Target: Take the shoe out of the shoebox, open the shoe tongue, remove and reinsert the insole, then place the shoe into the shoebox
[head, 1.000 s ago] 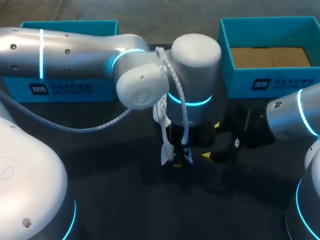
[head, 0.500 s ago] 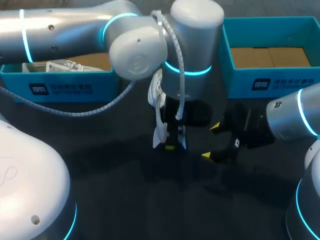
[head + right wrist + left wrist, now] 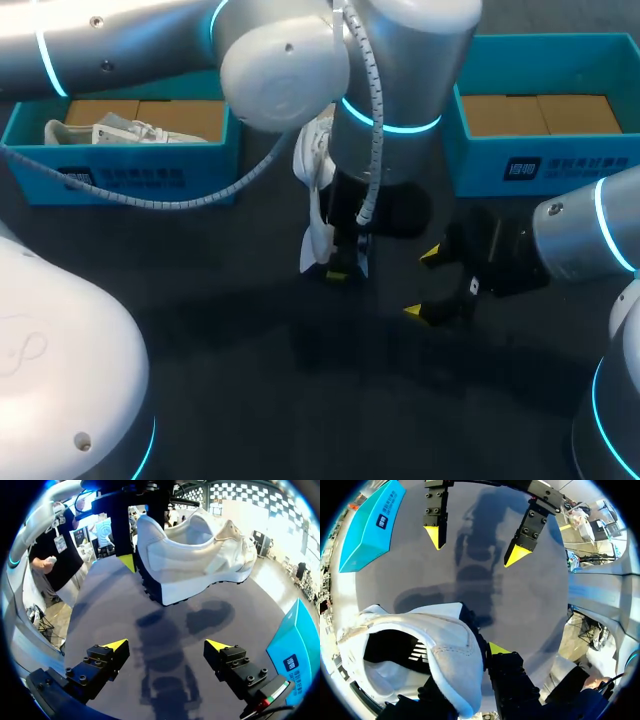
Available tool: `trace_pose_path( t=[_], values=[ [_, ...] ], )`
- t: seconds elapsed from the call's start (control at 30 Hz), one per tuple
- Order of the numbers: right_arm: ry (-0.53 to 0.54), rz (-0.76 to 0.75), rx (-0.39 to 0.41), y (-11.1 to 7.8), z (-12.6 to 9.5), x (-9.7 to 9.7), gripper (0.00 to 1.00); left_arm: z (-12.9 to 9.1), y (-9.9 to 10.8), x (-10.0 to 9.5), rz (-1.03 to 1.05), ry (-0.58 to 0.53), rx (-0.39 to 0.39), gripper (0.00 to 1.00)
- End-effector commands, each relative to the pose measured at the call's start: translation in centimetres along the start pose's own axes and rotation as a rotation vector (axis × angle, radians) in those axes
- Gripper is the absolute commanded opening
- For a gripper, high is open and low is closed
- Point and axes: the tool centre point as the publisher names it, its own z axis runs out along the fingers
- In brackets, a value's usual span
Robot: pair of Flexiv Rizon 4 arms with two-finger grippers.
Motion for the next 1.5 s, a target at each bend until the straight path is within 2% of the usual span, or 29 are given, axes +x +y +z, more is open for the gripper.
trace_pose_path(
  t=[0.03,0.27,0.4,0.53,0.93,1.13,1.5],
  values=[
    [-0.002,0.001,0.001,0.0,0.0,0.1,1.00,0.0,0.0,-0.1,0.001,0.001,0.000,0.00],
    [-0.002,0.001,0.001,0.0,0.0,0.1,1.00,0.0,0.0,-0.1,0.001,0.001,0.000,0.00],
    [-0.002,0.001,0.001,0.0,0.0,0.1,1.00,-0.4,0.3,-0.2,0.088,-0.009,-0.042,0.00],
    [-0.002,0.001,0.001,0.0,0.0,0.1,1.00,-0.6,1.3,-0.9,0.153,-0.006,-0.041,0.00],
    [-0.002,0.001,0.001,0.0,0.0,0.1,1.00,0.3,6.2,-3.8,0.172,0.032,0.021,0.00],
    [-0.002,0.001,0.001,0.0,0.0,0.1,1.00,-0.4,9.0,-4.9,0.172,0.042,0.030,0.00],
    [-0.002,0.001,0.001,0.0,0.0,0.1,1.00,-2.1,11.3,-6.0,0.189,0.042,-0.016,0.00]
  ],
)
